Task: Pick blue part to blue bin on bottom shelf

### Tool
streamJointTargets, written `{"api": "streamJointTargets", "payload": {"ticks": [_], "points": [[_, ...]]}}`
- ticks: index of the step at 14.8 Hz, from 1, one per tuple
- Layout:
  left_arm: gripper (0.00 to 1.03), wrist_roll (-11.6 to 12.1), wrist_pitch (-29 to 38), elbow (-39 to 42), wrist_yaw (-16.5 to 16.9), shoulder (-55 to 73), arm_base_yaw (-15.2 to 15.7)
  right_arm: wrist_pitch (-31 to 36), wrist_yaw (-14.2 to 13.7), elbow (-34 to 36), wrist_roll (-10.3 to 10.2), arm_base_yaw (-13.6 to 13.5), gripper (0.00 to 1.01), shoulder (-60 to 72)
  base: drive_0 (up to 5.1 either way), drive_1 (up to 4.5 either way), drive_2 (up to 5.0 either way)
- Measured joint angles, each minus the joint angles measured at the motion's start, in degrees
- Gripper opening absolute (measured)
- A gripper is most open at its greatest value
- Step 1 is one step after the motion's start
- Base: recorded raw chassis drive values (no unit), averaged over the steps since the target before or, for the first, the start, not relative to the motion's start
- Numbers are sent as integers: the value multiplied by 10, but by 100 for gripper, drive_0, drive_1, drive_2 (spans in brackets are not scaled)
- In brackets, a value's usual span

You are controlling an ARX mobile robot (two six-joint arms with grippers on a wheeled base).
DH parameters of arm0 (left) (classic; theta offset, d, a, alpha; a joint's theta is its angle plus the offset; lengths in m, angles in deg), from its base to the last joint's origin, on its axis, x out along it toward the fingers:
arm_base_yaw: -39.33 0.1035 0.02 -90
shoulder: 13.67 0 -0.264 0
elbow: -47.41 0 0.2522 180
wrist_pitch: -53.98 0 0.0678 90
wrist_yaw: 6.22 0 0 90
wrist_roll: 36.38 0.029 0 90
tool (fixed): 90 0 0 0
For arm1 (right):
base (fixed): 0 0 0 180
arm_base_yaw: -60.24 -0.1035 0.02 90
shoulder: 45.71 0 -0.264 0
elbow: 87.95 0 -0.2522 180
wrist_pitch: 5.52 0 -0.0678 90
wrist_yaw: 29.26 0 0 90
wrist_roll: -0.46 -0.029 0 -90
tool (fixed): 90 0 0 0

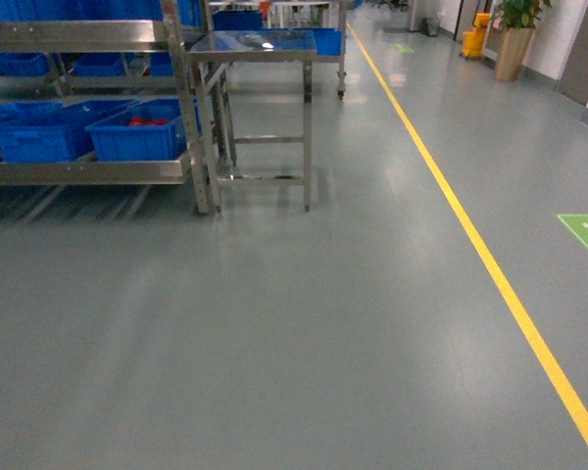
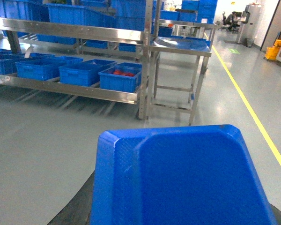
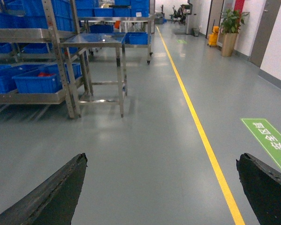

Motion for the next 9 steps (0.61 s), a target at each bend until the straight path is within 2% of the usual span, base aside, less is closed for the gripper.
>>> {"api": "streamJointTargets", "payload": {"ticks": [9], "points": [[44,-2,0,0,0,0,0,1,0,0,0,0,98,0,-2,413,-417]]}}
